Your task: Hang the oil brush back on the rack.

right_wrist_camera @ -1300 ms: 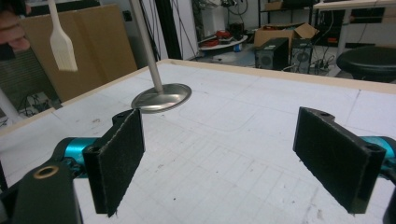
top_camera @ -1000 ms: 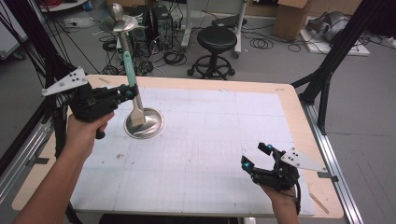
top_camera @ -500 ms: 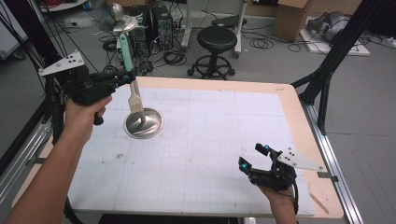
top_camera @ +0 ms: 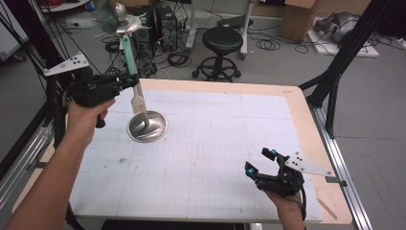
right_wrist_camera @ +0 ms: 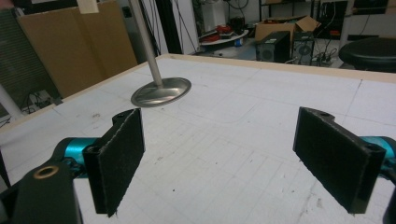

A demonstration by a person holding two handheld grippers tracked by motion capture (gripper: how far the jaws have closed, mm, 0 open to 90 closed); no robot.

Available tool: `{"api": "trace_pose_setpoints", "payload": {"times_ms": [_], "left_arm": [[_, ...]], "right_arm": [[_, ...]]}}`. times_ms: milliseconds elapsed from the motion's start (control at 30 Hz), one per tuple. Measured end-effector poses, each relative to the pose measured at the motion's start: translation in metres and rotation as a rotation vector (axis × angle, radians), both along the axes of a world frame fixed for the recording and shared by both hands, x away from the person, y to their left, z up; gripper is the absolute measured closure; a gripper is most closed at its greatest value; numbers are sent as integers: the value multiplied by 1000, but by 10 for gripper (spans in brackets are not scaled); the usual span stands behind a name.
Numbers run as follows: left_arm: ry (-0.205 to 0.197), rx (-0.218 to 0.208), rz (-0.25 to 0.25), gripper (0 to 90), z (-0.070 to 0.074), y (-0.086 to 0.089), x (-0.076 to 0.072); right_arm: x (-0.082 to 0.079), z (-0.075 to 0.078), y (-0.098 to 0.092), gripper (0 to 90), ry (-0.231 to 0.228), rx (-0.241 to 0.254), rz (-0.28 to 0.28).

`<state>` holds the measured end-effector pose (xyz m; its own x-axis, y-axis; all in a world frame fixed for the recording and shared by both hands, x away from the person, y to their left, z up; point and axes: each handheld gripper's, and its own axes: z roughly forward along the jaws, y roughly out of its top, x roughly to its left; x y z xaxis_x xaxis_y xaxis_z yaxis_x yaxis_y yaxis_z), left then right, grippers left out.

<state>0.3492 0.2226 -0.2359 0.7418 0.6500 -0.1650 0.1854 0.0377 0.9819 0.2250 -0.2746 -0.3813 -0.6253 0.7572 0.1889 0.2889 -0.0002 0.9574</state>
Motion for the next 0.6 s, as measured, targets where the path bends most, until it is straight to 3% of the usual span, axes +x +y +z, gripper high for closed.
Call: {"api": "trace_pose_setpoints", "payload": {"times_ms": [100, 267, 433, 533, 600], "left_arm": [[-33, -6, 19, 441, -9, 6, -5], [-47, -29, 9, 350, -29, 20, -22], [-42, -43, 18, 155, -52, 28, -42], [-33, -49, 4, 155, -67, 32, -52], [-52, -39, 1, 156, -76, 32, -59]], "right_arm": [[-1, 0, -2, 157, -1, 2, -5], [-2, 0, -5, 157, -1, -8, -38], [0, -3, -7, 157, 4, -68, -79], [0, -6, -8, 157, 17, -89, -87], [0, -7, -8, 157, 16, -98, -90]]}}
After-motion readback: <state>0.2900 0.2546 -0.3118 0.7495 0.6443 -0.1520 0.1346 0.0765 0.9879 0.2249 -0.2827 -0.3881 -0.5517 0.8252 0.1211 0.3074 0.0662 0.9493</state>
